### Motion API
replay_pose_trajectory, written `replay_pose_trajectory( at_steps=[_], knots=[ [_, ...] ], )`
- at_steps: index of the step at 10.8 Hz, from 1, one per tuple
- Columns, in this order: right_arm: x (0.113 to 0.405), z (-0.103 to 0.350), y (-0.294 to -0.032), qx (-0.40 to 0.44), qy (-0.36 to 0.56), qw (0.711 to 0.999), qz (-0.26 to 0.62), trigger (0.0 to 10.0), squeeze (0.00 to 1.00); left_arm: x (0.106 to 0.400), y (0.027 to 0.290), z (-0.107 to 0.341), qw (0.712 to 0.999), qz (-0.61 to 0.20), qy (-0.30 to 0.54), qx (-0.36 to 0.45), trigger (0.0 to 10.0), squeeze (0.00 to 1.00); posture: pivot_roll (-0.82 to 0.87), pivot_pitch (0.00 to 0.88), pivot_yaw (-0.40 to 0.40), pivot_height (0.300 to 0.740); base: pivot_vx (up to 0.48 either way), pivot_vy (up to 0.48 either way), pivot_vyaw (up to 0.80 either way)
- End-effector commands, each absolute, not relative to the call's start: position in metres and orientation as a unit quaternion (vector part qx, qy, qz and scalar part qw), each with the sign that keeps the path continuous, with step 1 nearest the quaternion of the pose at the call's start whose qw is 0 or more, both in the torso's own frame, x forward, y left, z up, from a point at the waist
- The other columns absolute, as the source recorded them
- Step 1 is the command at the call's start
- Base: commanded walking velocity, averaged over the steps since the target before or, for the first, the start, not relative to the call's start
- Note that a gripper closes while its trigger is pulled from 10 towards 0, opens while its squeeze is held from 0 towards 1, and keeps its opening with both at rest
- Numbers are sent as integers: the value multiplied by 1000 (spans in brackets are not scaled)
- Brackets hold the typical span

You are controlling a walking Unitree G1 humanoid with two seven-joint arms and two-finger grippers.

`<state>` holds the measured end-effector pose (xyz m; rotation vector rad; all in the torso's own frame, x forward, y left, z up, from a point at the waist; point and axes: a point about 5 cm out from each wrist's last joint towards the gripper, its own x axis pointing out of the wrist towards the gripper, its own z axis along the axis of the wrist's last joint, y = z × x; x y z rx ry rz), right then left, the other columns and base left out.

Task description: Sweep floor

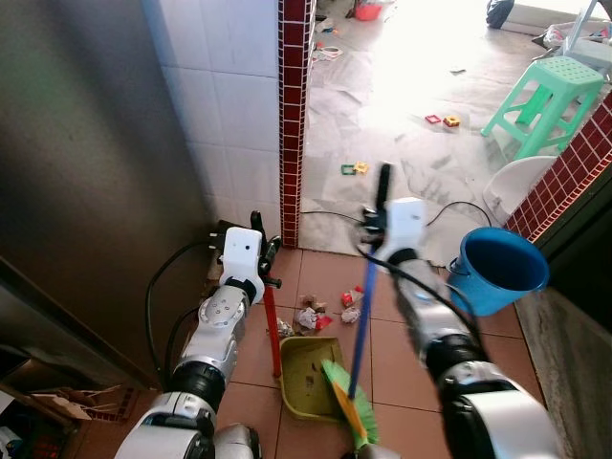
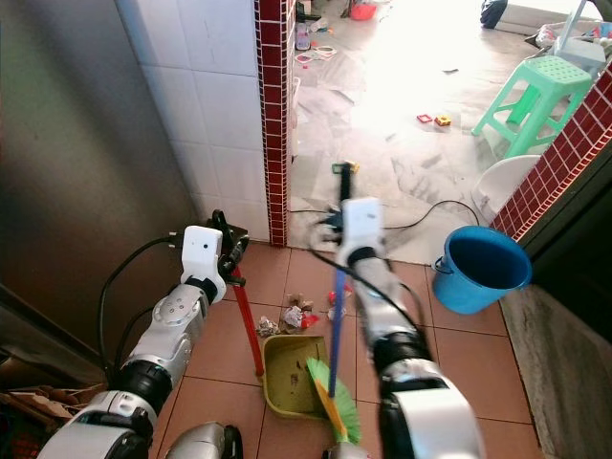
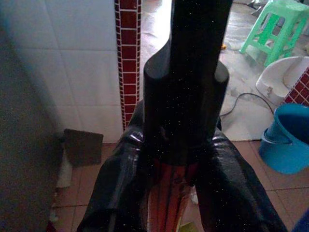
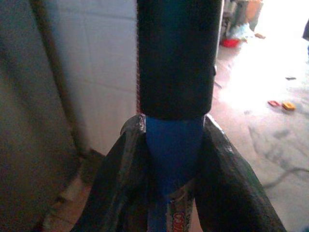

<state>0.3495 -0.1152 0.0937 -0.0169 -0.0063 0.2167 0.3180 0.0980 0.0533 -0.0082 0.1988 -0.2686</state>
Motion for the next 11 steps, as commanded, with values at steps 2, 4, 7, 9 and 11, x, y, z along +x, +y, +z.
replay_pose_trajectory(
  at_steps=[2, 4, 7, 9, 11],
  knots=[
    [363, 134, -99, 64, -72, 984, 148, 10000, 0, 311, 97, 41, 979, -147, 138, -1, 10000, 0, 2, 34, -9, 740, 0, 0, 0],
    [366, 161, -90, 81, -112, 971, 196, 10000, 0, 311, 97, 42, 979, -149, 142, 7, 10000, 0, -4, 36, -12, 740, 0, 0, 0],
    [378, 213, -103, 39, -193, 960, 201, 10000, 0, 313, 95, 53, 976, -172, 134, 28, 10000, 0, -6, 36, -15, 740, 0, 0, 0],
    [379, 224, -137, -23, -216, 967, 133, 10000, 0, 311, 102, 64, 980, -170, 107, 17, 10000, 0, -7, 37, -14, 740, 0, 0, 0],
    [372, 205, -153, -49, -190, 975, 107, 10000, 0, 303, 110, 73, 983, -163, 87, 13, 10000, 0, -9, 32, -12, 740, 0, 0, 0]
  ],
)
